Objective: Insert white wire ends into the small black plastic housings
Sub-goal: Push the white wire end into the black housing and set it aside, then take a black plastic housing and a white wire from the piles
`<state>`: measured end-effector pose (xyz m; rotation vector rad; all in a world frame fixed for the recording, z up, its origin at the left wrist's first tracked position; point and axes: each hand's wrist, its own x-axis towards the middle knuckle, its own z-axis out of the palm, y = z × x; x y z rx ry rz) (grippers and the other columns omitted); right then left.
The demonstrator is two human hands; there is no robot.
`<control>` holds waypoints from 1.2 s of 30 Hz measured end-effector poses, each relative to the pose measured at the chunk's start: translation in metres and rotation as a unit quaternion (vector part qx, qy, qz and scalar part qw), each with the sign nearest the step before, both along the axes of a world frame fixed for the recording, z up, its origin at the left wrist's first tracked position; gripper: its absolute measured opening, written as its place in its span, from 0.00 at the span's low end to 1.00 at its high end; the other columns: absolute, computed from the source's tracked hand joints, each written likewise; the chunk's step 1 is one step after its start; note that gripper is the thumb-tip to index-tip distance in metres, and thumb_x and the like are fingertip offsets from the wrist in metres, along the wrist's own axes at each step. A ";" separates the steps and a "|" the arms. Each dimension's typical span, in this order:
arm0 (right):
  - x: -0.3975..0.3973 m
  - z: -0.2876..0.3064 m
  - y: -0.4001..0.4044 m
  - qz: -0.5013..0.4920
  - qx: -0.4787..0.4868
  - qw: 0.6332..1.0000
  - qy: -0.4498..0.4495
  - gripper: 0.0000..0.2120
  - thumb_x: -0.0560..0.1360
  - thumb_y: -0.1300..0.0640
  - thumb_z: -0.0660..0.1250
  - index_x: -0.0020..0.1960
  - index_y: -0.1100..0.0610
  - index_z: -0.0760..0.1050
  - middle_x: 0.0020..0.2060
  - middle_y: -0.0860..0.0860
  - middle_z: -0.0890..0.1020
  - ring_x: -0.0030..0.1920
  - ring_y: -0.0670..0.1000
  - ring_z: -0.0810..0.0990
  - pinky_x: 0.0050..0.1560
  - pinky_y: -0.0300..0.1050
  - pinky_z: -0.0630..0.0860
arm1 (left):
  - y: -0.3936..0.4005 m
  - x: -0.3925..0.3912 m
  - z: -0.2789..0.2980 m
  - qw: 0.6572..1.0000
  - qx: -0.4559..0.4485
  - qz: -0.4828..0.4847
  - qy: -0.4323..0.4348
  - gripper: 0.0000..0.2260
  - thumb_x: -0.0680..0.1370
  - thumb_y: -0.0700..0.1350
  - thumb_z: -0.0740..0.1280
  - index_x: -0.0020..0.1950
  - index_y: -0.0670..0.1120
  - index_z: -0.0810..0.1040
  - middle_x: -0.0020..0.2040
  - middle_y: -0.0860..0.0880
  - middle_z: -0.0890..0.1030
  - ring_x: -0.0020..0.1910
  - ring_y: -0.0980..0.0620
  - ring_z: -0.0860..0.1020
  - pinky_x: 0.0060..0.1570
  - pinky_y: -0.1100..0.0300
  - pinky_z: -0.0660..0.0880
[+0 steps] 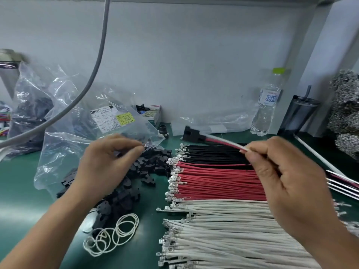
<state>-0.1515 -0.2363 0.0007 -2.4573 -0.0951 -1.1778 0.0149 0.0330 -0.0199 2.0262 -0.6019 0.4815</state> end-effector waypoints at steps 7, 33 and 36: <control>-0.022 0.045 -0.091 -0.107 -0.091 0.989 -0.038 0.11 0.82 0.40 0.57 0.57 0.40 0.76 0.45 0.36 0.77 0.45 0.45 0.78 0.41 0.56 0.75 | 0.003 0.013 -0.023 0.939 0.314 0.088 -0.109 0.09 0.72 0.47 0.78 0.50 0.57 0.89 0.51 0.61 0.85 0.54 0.52 0.81 0.44 0.54 0.81; 0.064 0.007 -0.065 -0.042 -0.046 0.981 0.182 0.05 0.76 0.52 0.73 0.50 0.45 0.85 0.45 0.40 0.80 0.46 0.40 0.78 0.50 0.42 0.74 | -0.010 0.015 -0.027 0.953 0.177 0.150 -0.197 0.10 0.75 0.54 0.70 0.46 0.49 0.85 0.38 0.48 0.86 0.32 0.42 0.84 0.29 0.60 0.68; 0.115 -0.002 -0.037 -0.030 -0.050 0.956 0.287 0.08 0.78 0.51 0.71 0.56 0.45 0.84 0.53 0.42 0.84 0.54 0.45 0.81 0.57 0.44 0.76 | -0.011 0.010 -0.025 0.960 0.154 0.122 -0.198 0.11 0.74 0.54 0.71 0.51 0.49 0.85 0.41 0.50 0.86 0.31 0.47 0.83 0.29 0.59 0.73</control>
